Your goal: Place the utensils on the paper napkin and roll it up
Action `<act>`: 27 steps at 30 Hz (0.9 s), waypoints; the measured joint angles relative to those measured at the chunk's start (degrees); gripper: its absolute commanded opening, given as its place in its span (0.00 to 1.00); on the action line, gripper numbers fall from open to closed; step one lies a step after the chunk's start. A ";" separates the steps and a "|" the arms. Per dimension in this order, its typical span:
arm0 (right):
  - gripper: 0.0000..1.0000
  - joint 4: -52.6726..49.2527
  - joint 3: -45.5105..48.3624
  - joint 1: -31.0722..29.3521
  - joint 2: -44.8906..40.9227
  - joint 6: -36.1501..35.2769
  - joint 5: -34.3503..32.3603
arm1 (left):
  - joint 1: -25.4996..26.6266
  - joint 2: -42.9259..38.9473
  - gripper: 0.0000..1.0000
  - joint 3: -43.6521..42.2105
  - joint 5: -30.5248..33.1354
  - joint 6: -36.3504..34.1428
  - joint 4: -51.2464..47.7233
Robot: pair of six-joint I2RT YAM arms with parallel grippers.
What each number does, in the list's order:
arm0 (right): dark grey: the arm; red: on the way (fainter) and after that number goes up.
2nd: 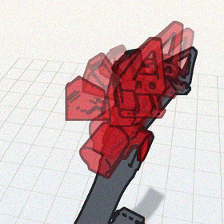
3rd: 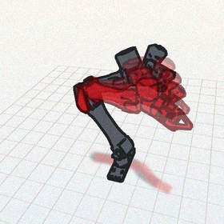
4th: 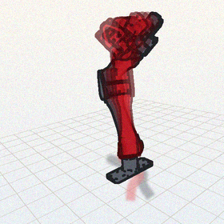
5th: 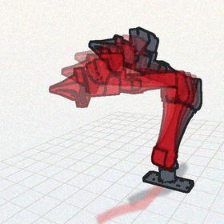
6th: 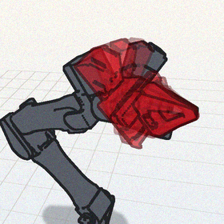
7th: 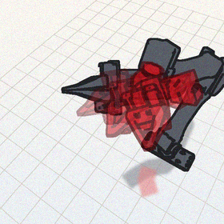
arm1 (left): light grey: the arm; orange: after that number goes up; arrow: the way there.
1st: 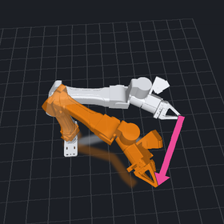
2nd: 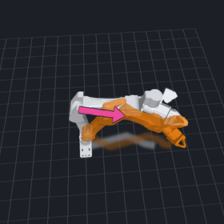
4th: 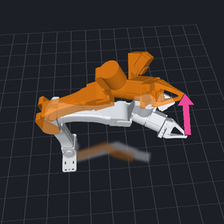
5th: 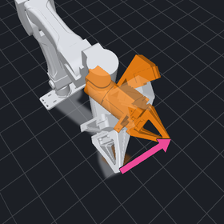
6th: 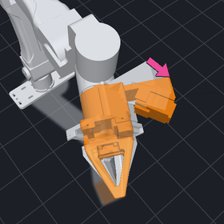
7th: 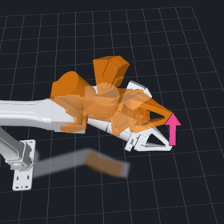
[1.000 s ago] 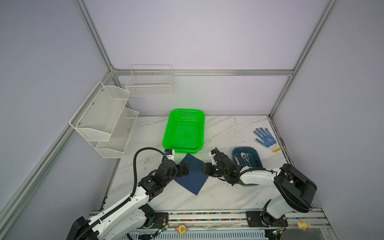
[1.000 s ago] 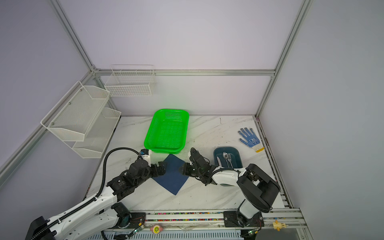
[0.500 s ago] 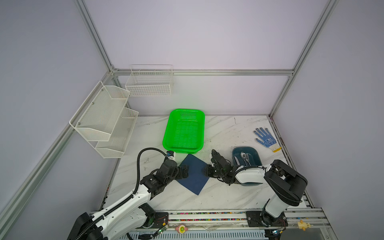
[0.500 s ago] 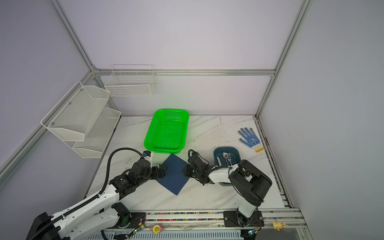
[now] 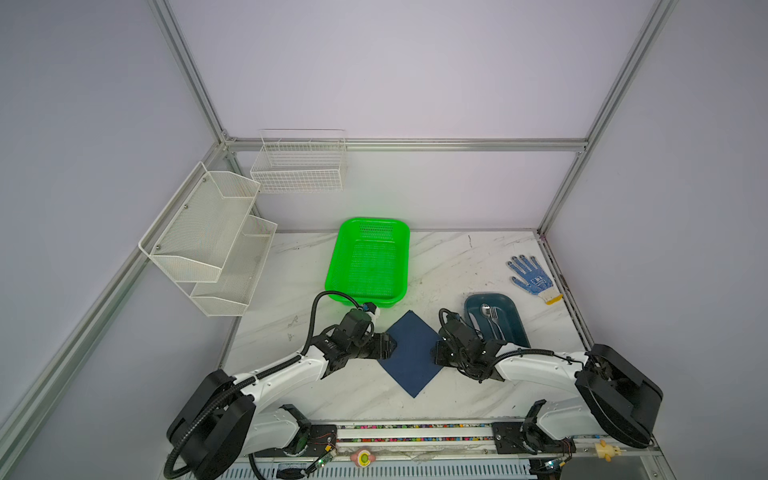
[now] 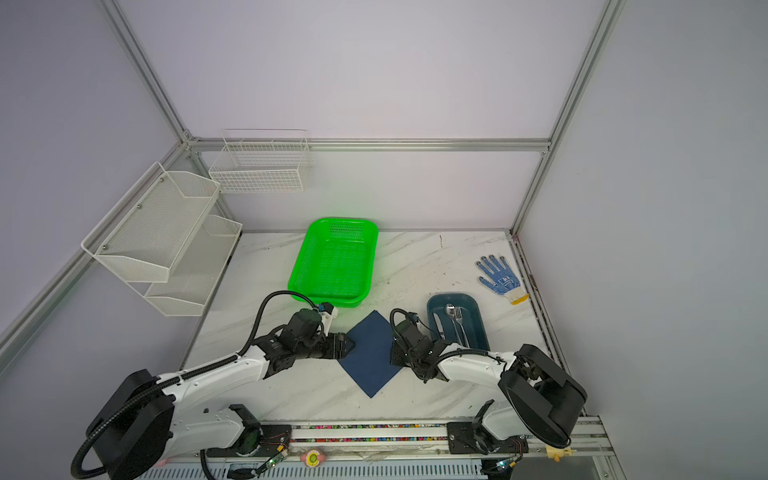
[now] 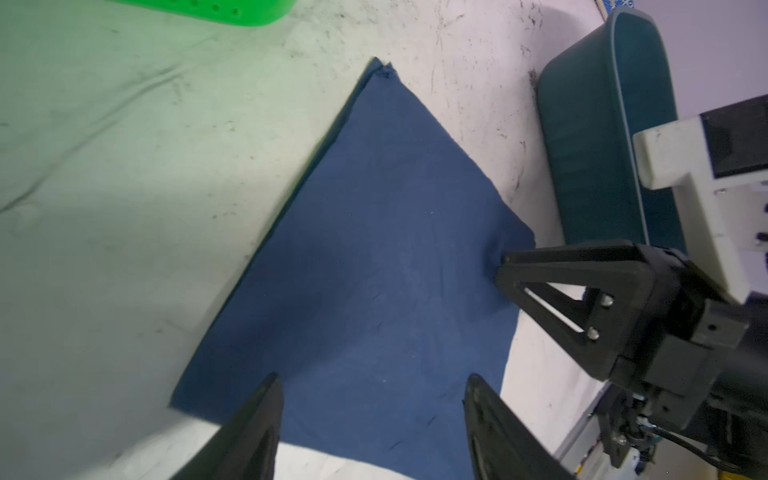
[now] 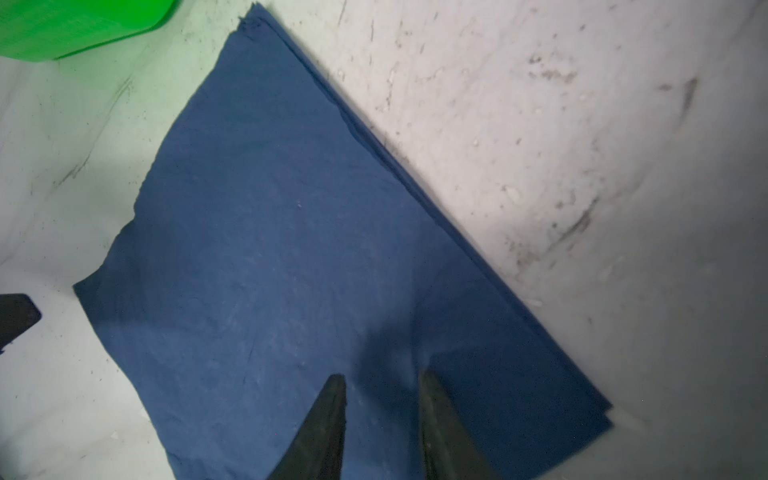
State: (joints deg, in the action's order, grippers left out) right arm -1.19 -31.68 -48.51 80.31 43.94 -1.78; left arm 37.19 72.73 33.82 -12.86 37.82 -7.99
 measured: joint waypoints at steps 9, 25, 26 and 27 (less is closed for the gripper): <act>0.34 -0.85 -1.31 0.70 1.16 -2.32 -1.07 | 0.11 6.23 0.56 3.67 1.42 0.55 1.40; 0.36 0.98 -3.39 4.74 4.33 -6.78 -0.79 | 0.50 6.14 0.53 -0.98 4.11 5.03 0.59; 0.36 1.03 -3.58 4.87 4.48 -7.02 -0.76 | 0.50 6.14 0.53 -1.22 4.11 5.14 0.61; 0.36 1.03 -3.65 4.96 4.57 -7.23 -0.68 | 0.59 6.14 0.53 -1.49 4.13 5.29 0.68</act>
State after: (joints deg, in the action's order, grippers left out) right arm -0.16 -35.33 -43.55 84.88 36.71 -2.46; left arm 37.78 78.87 32.34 -8.73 43.11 -7.31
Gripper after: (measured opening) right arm 0.359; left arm 0.530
